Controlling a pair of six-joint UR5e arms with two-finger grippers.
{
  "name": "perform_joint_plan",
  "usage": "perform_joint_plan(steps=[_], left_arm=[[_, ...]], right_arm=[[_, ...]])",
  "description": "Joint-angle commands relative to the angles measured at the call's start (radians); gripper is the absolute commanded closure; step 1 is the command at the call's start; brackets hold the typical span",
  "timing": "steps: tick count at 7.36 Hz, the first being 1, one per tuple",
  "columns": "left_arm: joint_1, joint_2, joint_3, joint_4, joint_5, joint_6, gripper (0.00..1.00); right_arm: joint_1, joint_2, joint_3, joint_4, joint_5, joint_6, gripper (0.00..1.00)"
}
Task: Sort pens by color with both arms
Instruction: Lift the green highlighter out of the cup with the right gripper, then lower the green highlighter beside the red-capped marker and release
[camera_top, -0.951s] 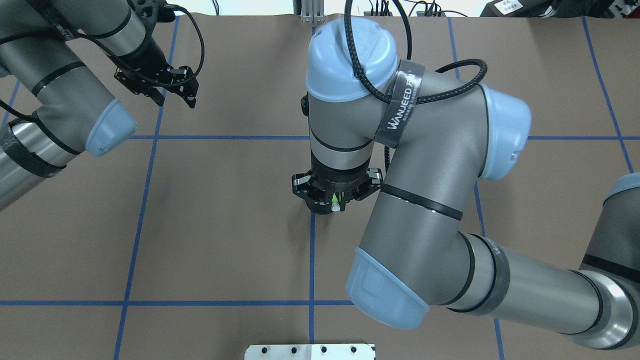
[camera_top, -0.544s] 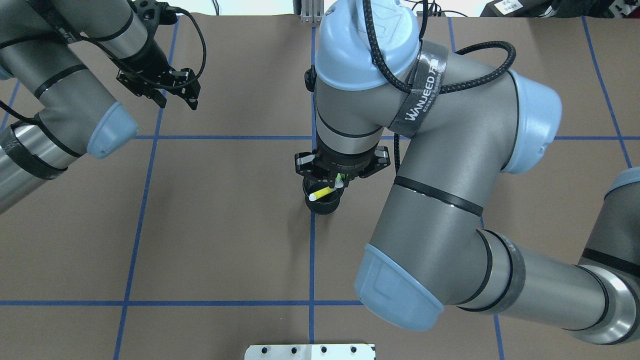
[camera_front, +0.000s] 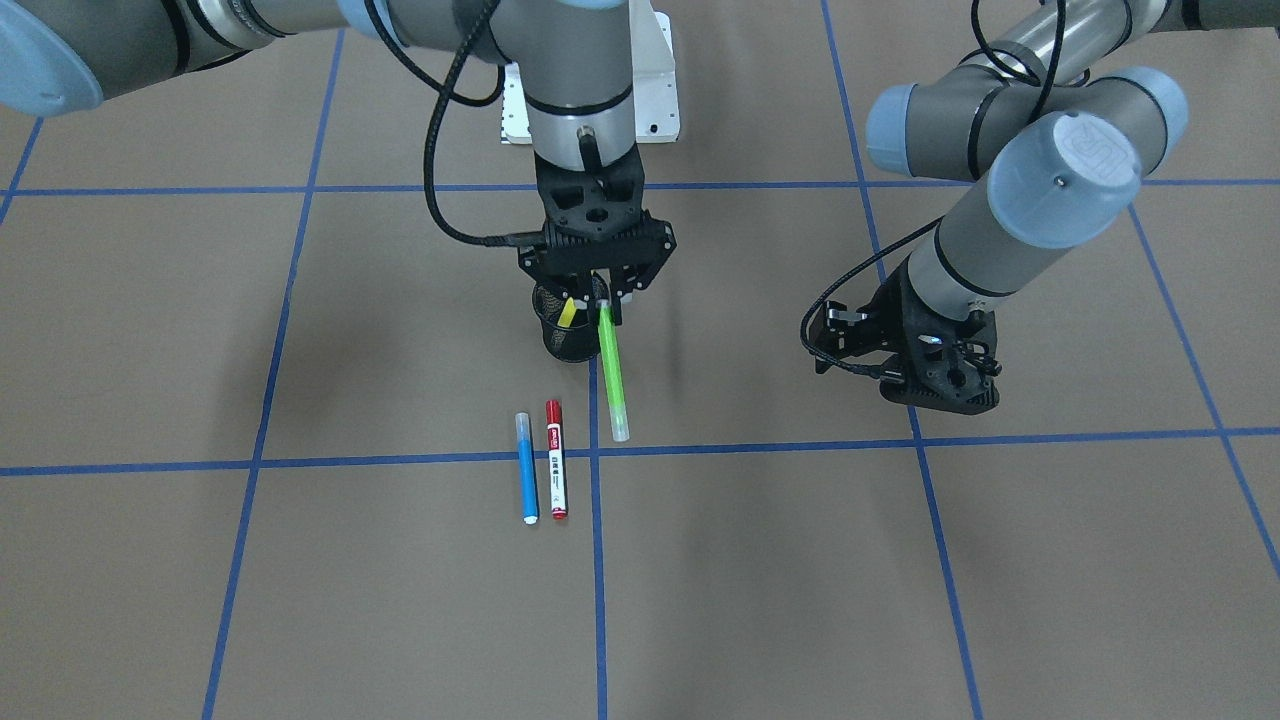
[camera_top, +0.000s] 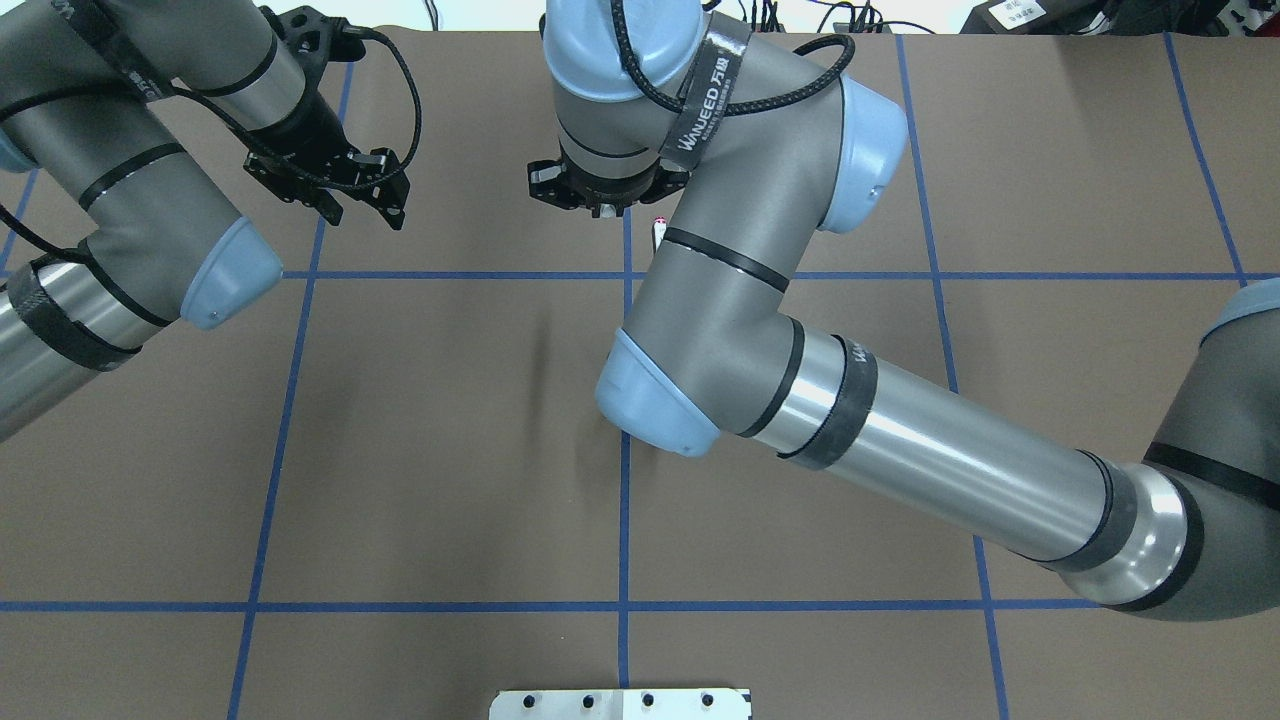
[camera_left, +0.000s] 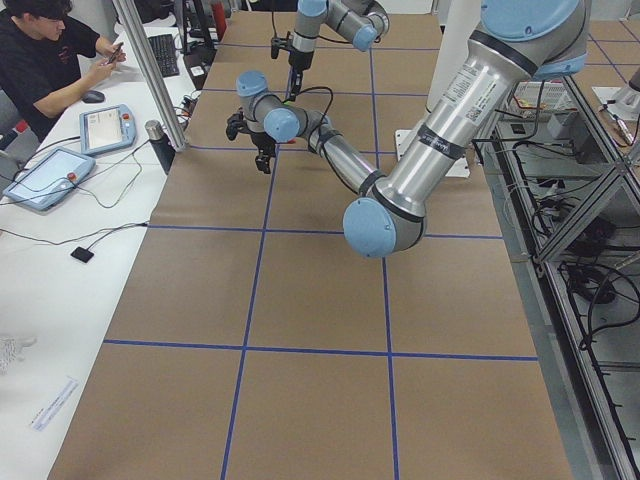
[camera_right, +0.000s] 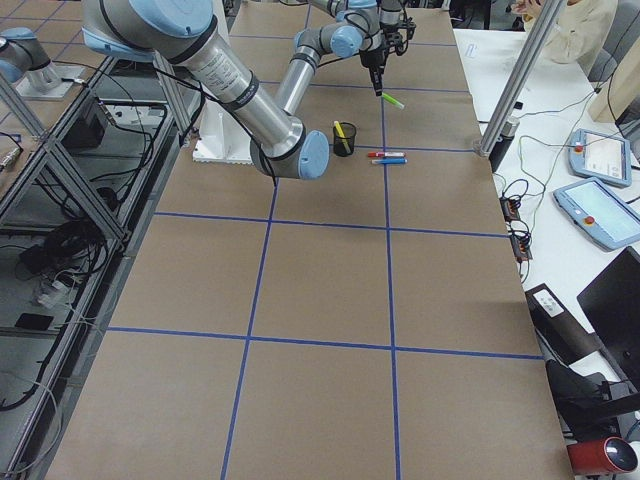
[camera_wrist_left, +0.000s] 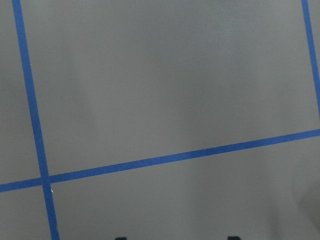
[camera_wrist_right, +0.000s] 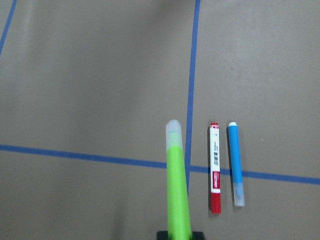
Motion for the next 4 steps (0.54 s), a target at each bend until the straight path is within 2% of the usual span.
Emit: perform_joint_plan(steps=[1,3,4], left_arm=[[0.002,0.001,-0.002,0.0,0.0,0.0,0.26],[0.007,0.001,0.0,0.0,0.0,0.002,0.26],[0.007,0.001,0.0,0.0,0.0,0.002,0.26]], right_arm=[[0.022,0.032,-0.148,0.075,-0.012,-0.043,0.89],[0.019,0.021,-0.278,0.2,-0.022,-0.065,0.88],[0.015,0.011,-0.288,0.202,-0.021,-0.069,0.88]])
